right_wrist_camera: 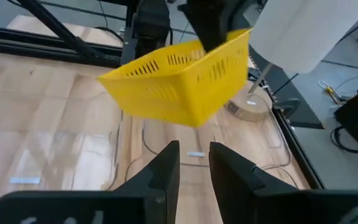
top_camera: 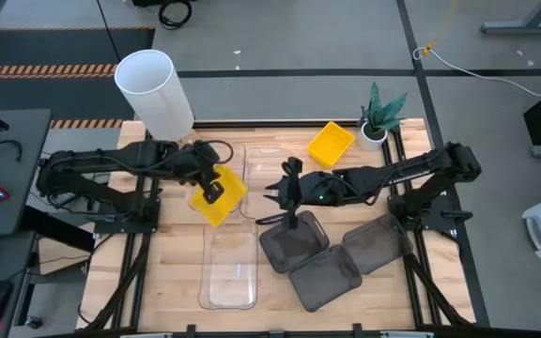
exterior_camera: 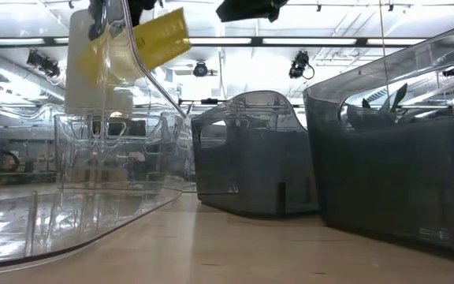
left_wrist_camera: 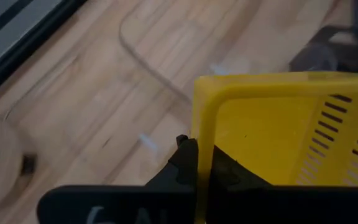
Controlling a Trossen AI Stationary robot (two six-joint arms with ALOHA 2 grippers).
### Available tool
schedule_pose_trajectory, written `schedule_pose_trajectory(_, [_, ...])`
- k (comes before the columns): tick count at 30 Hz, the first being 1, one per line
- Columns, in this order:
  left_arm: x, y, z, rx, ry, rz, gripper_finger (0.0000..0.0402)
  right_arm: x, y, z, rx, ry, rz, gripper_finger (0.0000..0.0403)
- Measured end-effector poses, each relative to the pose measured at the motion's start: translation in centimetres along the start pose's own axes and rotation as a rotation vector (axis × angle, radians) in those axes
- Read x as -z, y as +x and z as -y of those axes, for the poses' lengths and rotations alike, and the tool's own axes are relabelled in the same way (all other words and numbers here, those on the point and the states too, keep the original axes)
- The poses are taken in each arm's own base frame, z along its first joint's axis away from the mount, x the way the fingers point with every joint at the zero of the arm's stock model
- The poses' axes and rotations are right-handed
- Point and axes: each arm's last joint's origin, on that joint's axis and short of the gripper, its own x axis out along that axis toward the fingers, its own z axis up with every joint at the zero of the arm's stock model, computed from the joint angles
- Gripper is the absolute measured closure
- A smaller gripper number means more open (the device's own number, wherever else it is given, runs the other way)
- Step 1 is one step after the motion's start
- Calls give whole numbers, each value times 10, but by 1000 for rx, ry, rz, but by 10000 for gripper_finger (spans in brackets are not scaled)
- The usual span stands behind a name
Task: Stack baskets by color
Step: Stack the bottom yellow bin on top of the top yellow bin
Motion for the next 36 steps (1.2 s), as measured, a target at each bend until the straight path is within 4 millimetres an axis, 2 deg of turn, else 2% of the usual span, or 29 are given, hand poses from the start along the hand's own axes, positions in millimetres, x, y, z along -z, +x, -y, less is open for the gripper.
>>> schedule_pose_trajectory(2, [-5,4,-1,6,-6,22,397,-4,3,2,26,22,39,301])
schedule_pose_trajectory(8, [-20,27,-6,-61,-12,-34,397,-12,1,11,253,63,99,280])
schedule_pose_trajectory(13, [-49,39,-1,-83,14,-41,397,-14,1,13,260,77,117,269])
schedule_pose_trajectory(21, [-87,42,14,-78,65,-26,397,-12,0,14,355,67,92,268])
schedule_pose_trajectory(26, [-94,44,18,-76,77,-24,396,-8,-1,13,429,51,49,268])
schedule_pose_trajectory(36, [-95,44,18,-92,77,-12,394,-5,-1,14,446,41,20,268])
